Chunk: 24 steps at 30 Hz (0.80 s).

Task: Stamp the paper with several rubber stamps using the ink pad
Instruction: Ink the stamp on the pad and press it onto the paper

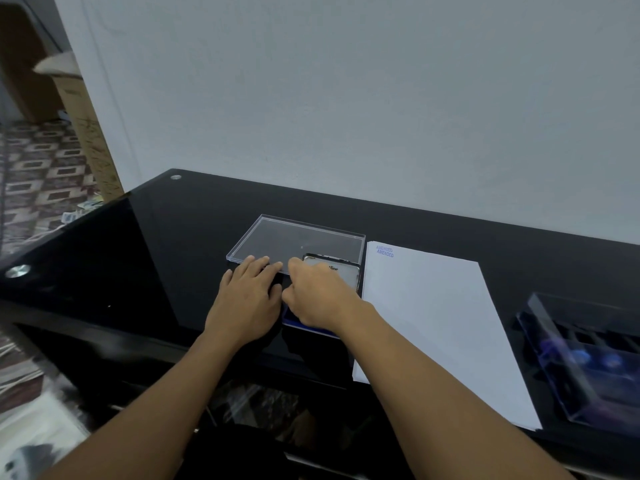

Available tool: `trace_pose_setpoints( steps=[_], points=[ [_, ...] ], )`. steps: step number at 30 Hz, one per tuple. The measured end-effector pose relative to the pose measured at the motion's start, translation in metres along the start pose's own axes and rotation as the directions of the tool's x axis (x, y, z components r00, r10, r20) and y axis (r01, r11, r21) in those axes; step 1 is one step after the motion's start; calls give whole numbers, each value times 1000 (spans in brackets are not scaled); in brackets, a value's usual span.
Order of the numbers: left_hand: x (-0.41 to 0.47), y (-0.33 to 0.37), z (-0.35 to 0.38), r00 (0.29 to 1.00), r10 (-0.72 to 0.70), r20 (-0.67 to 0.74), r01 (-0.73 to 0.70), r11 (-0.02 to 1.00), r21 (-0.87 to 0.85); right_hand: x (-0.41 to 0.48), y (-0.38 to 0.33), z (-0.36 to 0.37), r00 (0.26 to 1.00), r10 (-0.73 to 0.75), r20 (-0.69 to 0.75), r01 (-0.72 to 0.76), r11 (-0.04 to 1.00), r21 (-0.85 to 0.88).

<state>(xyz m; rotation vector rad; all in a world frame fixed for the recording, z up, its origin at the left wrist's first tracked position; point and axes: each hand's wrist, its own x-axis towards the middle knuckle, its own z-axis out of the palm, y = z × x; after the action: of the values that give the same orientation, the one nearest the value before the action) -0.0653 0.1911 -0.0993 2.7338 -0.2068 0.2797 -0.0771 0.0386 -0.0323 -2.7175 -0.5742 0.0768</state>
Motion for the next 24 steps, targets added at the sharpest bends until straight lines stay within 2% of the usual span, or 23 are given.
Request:
trace_pose_setpoints(
  steps=[24],
  points=[
    [0,0,0,1000,-6,14,5,1000,6,1,-3,-2,1000,25,5,-25,1000,6]
  ],
)
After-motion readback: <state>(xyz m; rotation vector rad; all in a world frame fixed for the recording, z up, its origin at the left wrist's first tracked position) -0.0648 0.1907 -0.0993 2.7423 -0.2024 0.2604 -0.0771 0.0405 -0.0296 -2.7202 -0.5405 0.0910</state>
